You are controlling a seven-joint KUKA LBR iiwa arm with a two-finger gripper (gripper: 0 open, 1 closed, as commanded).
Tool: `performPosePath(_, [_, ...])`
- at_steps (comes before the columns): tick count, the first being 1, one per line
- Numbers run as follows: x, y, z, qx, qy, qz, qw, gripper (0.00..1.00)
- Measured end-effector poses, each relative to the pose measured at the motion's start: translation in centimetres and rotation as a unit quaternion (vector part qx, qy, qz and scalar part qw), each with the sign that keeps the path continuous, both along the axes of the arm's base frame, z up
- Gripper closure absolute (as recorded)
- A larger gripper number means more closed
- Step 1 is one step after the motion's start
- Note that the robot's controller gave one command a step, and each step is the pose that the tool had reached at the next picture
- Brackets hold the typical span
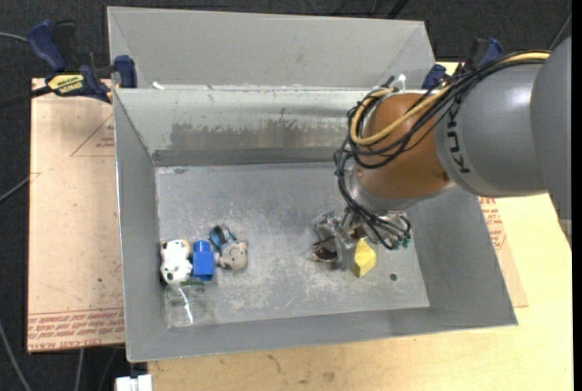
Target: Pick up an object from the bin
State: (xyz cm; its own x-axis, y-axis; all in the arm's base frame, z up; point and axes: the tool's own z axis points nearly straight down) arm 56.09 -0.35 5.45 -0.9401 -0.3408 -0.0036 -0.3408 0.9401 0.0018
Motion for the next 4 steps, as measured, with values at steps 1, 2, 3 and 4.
performPosePath(1, [0.0, -0.1, 0.1, 0.000, -0.0004, 0.003, 1.0000, 1.00])
performPosePath(2, [-0.1, 0.0, 0.5, 0.000, -0.0007, 0.004, 1.0000, 1.00])
performPosePath(3, [-0.1, 0.0, 1.5, -0.001, -0.0014, 0.003, 1.0000, 1.00])
performPosePath(4, [0.0, 0.0, 2.1, -0.001, -0.0016, 0.003, 1.0000, 1.00])
